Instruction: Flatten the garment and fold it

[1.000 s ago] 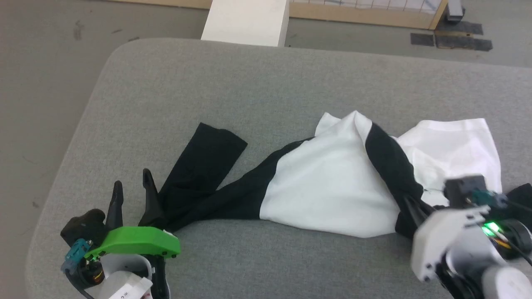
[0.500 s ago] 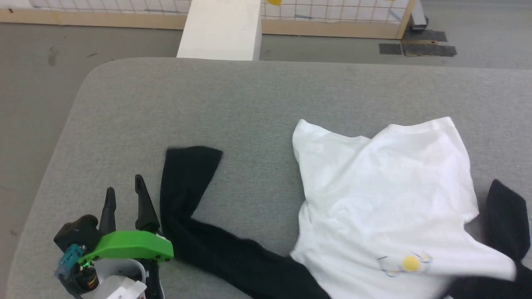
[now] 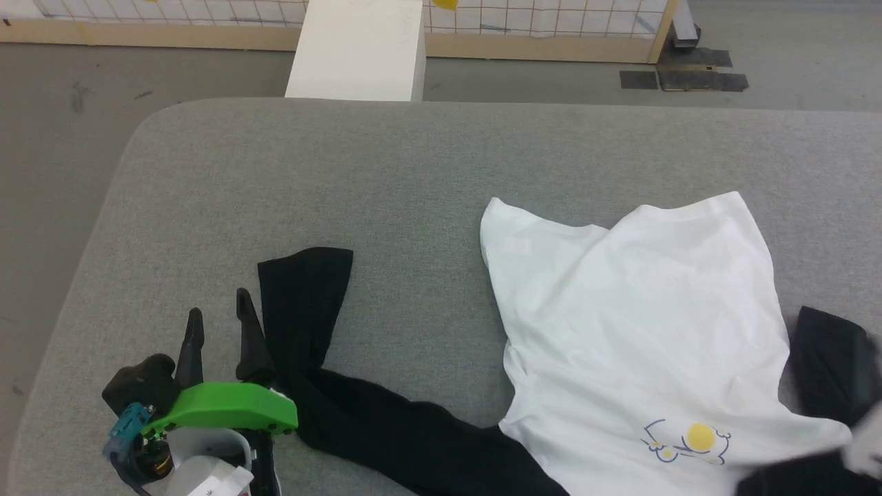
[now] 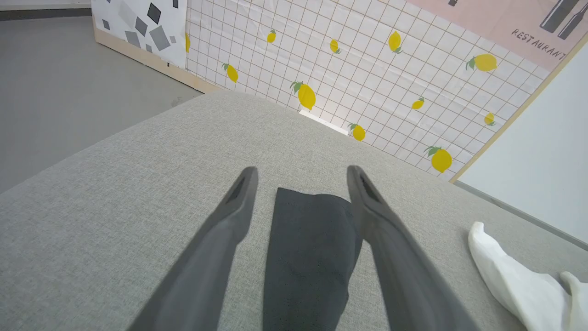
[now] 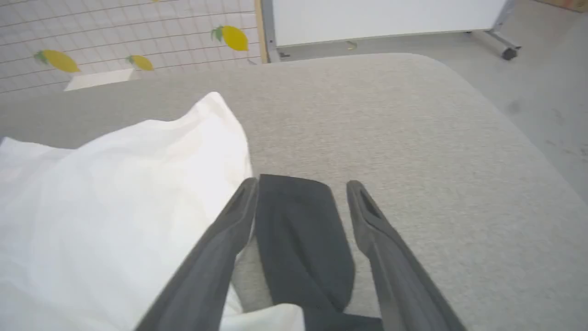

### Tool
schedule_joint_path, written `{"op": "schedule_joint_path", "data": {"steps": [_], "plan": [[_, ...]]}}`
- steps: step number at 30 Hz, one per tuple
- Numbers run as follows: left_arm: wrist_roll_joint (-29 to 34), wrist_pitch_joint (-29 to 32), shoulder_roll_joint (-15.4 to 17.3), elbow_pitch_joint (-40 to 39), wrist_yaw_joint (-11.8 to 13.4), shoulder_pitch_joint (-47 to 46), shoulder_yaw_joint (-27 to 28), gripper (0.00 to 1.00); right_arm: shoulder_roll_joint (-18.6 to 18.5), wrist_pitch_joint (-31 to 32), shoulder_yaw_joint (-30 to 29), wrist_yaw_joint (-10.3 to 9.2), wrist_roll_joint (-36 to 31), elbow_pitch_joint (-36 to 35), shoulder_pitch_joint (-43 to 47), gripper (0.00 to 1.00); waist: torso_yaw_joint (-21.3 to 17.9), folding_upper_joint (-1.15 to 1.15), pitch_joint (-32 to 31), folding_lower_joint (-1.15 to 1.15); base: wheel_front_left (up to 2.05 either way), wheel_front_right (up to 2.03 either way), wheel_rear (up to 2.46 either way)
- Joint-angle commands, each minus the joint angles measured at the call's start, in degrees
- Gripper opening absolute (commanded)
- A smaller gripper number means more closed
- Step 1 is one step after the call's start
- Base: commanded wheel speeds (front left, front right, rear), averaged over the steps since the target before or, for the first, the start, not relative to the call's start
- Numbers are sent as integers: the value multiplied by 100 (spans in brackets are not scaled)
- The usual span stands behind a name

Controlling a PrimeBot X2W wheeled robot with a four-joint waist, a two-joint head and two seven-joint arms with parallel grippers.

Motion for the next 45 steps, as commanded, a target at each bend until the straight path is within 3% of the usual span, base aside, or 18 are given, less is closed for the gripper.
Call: {"op": "schedule_joint_path", "data": {"steps": [1, 6, 17, 18, 19, 20, 31, 40, 45], "plan": [[38, -21, -14, -22, -16, -65, -9, 100, 12, -84, 313, -9, 106, 86, -161, 100, 17, 0, 27, 0, 0, 0, 0], [57, -21, -40, -44, -54, -175, -93, 100, 12, 252, 1277, -9, 18, 659, -562, 100, 132, 0, 148, 0, 0, 0, 0], [72, -22, -100, -33, -133, -412, -298, 100, -35, 2317, 1410, -9, -754, 1914, -1326, 100, 497, 0, 433, 0, 0, 0, 0], [68, -22, -103, -29, -135, -417, -302, 100, -49, 2439, 1421, -9, -733, 1951, -1347, 69, 516, 0, 447, 0, 0, 0, 0], [60, -22, -106, -25, -139, -424, -302, 100, -63, 2541, 1432, -9, -681, 1977, -1377, 22, 539, 0, 466, 0, 0, 0, 0], [55, -22, -109, -20, -144, -430, -299, 100, -84, 2579, 1448, -9, -649, 1988, -1407, 0, 553, 0, 479, 0, 0, 0, 0], [58, -22, -125, -15, -177, -544, -249, 100, -187, 1184, 1940, -9, -537, 2314, -2856, 0, 654, 0, 646, 0, 0, 0, 0], [0, -22, -127, -62, -144, -743, -580, 100, -313, -73, 2346, -9, -971, 3391, -4702, 0, 913, 0, 948, 0, 0, 0, 0], [-56, -22, -127, -36, -116, -790, -734, 100, -364, -92, 2301, -9, -1039, 4202, -5043, 0, 1038, 0, 987, 0, 0, 0, 0]]}}
